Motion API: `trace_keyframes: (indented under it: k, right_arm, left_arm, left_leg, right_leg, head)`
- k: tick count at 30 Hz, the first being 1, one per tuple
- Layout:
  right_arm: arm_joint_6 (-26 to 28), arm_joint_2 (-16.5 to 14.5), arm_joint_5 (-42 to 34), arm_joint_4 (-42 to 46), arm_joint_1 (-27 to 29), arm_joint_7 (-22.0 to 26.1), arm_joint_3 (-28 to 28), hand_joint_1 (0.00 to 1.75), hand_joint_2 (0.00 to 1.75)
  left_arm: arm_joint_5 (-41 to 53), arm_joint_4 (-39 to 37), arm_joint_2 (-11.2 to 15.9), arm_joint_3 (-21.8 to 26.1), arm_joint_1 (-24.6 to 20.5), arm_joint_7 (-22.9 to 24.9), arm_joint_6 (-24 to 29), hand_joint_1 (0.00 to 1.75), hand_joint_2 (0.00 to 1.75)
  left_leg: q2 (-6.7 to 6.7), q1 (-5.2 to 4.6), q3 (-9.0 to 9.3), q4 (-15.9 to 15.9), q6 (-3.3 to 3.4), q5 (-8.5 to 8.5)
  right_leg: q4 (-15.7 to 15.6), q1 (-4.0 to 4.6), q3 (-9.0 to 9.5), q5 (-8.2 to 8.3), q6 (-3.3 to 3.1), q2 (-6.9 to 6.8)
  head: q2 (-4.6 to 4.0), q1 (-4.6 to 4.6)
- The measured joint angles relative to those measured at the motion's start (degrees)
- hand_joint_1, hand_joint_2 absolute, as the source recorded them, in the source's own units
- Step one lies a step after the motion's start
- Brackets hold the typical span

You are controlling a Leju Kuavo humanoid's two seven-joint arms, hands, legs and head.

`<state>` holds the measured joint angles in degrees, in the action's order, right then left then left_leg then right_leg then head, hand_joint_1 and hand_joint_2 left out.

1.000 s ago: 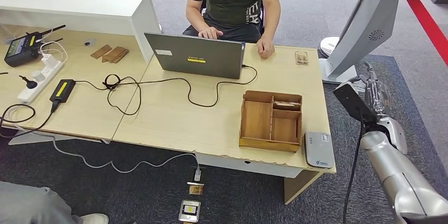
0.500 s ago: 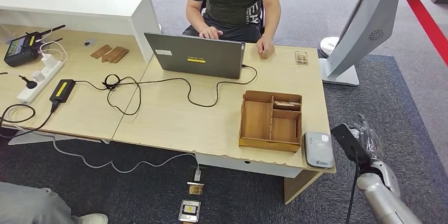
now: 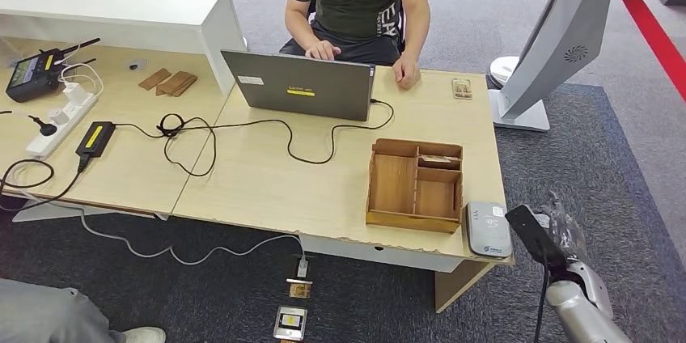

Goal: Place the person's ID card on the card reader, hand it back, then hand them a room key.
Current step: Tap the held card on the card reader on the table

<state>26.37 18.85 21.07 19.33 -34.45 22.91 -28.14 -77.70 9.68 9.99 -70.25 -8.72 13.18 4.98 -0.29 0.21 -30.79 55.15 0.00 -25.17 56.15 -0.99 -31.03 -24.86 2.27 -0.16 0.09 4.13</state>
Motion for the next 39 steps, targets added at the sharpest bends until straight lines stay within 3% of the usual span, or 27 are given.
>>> trace_keyframes:
  k: [10,20,30,39]
  right_arm:
    - [0.26,0.43,0.38,0.18,-0.65,1.02,-0.24,1.75,1.75]
    - [-1.92,1.7,1.55,0.78,-5.28,2.52,-0.43,1.75,1.75]
    - [-2.33,1.04,0.98,1.32,-1.65,1.28,-0.83,1.75,1.75]
    - [-2.95,2.61,-1.48,2.54,2.21,2.16,-1.41,1.75,1.75]
  left_arm:
    - [-0.07,0.0,0.0,0.01,-0.03,-0.33,-0.03,0.0,0.0]
    - [-0.61,0.0,0.02,0.03,-0.03,0.8,0.5,0.0,0.0]
    - [-0.66,0.0,0.02,0.03,-0.11,1.94,1.27,0.0,0.0]
    - [-0.64,0.0,0.05,0.03,-0.12,2.9,1.46,0.0,0.0]
  left_leg:
    - [0.0,0.0,-0.01,0.0,0.0,0.0]
    - [-0.01,0.0,0.01,0.0,0.0,0.01]
    - [-0.02,0.01,0.0,0.0,0.0,0.0]
    - [-0.01,-0.01,0.0,0.0,0.0,0.0]
  right_leg:
    - [0.01,0.0,0.02,0.0,0.0,0.0]
    - [0.01,0.0,0.03,0.01,0.0,0.0]
    - [0.0,0.01,0.01,0.0,0.0,0.0]
    - [-0.01,-0.01,0.02,0.01,0.0,0.0]
  head:
    - [0.0,0.0]
    - [0.0,0.0]
    - [0.0,0.0]
    - [0.0,0.0]
